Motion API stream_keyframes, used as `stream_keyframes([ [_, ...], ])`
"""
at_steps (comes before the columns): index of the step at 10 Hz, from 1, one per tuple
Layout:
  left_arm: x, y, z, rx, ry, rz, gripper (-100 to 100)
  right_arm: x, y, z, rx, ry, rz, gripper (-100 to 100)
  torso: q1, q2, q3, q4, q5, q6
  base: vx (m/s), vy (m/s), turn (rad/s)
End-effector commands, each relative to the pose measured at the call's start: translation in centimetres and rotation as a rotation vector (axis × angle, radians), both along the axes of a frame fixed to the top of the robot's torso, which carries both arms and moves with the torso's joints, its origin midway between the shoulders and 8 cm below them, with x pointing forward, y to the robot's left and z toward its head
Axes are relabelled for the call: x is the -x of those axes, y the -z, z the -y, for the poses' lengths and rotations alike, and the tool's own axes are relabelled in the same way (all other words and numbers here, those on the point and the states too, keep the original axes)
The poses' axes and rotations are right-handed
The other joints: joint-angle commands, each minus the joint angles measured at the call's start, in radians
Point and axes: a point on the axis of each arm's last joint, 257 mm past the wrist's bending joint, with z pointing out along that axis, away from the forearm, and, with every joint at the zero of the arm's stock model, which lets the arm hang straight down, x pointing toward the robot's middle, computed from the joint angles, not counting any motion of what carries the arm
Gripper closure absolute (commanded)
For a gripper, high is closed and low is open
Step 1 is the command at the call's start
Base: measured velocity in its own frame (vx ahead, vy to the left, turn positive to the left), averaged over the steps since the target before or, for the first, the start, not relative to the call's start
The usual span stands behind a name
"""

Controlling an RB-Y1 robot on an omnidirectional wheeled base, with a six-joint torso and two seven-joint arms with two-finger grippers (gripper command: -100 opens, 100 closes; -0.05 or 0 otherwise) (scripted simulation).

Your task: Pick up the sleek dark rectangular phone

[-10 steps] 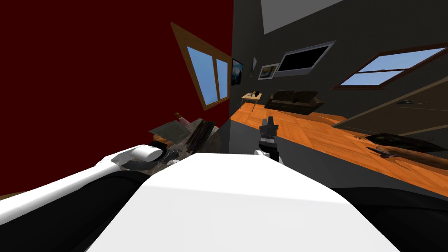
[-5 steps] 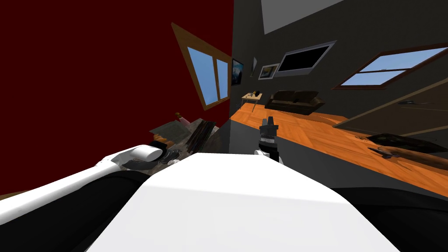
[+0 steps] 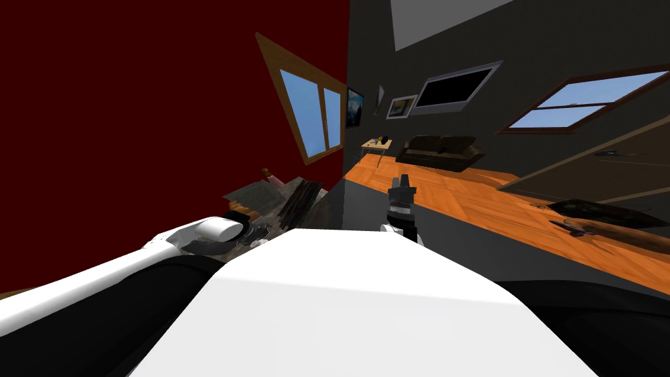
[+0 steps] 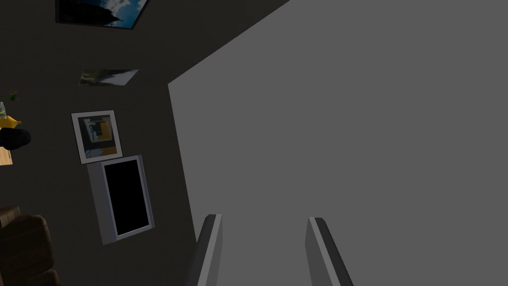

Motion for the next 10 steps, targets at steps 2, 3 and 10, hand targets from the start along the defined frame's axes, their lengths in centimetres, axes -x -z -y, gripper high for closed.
stream_keyframes([
  [2, 0.00, 0.00, 0.00, 0.000, 0.000, 0.000, -100, 0.00, 0.00, 0.00, 0.000, 0.000, 0.000, 0, 0.000, 0.000, 0.000, 0.000, 0.000, 0.000, -0.001, 0.000, 0.001],
  [3, 0.00, 0.00, 0.00, 0.000, 0.000, 0.000, -100, 0.00, 0.00, 0.00, 0.000, 0.000, 0.000, 0, 0.000, 0.000, 0.000, 0.000, 0.000, 0.000, -0.009, -0.010, -0.030],
  [10, -0.10, 0.01, -0.09, 0.001, 0.006, 0.000, -100, 0.00, 0.00, 0.00, 0.000, 0.000, 0.000, 0, 0.000, 0.000, 0.000, 0.000, 0.000, 0.000, 0.003, 0.004, 0.005],
])
